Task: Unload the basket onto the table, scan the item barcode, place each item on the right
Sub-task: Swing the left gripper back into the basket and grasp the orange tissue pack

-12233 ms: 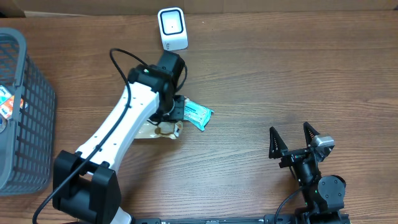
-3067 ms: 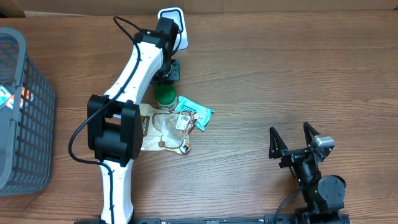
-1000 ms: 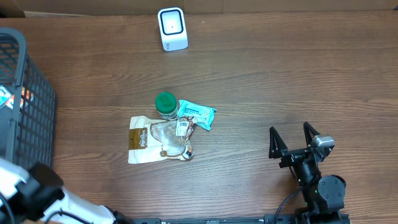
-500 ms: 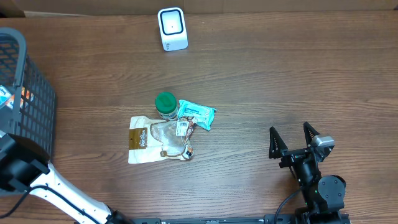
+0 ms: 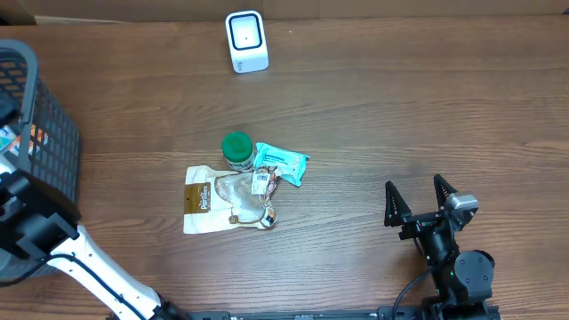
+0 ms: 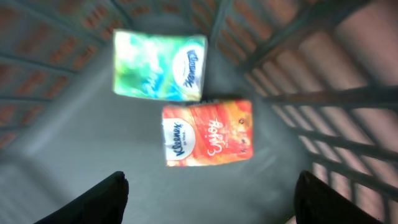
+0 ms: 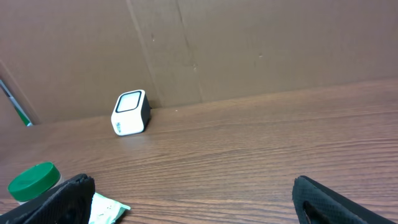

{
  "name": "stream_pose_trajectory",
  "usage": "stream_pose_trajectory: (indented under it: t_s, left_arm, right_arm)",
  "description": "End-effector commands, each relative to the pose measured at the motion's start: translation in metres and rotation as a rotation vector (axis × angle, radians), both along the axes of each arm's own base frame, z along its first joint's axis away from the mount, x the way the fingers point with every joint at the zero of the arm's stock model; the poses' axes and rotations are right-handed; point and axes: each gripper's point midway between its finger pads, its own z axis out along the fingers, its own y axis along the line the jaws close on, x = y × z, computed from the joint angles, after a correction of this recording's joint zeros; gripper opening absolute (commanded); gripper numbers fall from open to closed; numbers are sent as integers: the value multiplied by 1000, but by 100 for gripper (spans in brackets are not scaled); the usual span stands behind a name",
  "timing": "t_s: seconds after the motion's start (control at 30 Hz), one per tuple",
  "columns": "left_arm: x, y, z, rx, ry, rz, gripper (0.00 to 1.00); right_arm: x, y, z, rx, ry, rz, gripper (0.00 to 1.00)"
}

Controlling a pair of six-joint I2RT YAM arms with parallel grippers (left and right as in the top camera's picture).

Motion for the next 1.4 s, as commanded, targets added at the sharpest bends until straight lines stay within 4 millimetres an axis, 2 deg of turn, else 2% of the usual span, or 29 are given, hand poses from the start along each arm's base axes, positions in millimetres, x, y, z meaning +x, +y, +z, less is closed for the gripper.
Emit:
stream_pose_trajectory:
  t_s: [0.0, 0.2, 0.47, 0.73, 0.8, 0.87, 0.9, 0.97, 1.13, 1.23, 1.37]
  left_arm:
    - [-7, -2, -28, 10, 76, 11, 69]
    - [-7, -6, -63, -4, 89, 5, 69]
    - [6, -1, -75, 10, 31, -3, 66]
    - [-1, -5, -102, -1, 49, -8, 59]
    - [-3, -7, -106, -7, 57, -9, 52]
    - [-3, -7, -106, -7, 57, -9, 25]
    - [-3, -7, -105, -7, 57, -9, 17]
    - [-4, -7, -104, -9, 59, -8, 9]
    - [-6, -9, -92, -8, 58, -9, 4]
    - [-5, -10, -68, 5, 30, -10, 4]
    - [-3, -14, -9, 42, -60, 1, 4]
  right_arm:
    - [0, 1, -1, -1, -6, 6, 100]
    - [0, 1, -1, -1, -6, 6, 100]
    - [0, 1, -1, -1, -6, 6, 100]
    - [0, 1, -1, -1, -6, 6, 100]
    - [0, 1, -1, -1, -6, 6, 100]
    - [0, 1, -1, -1, -6, 6, 100]
    - [0, 1, -1, -1, -6, 6, 100]
    - [0, 1, -1, -1, -6, 6, 100]
    - [0, 1, -1, -1, -6, 6, 100]
    - [0, 1, -1, -1, -6, 6, 100]
    - [0, 1, -1, -1, -6, 6, 100]
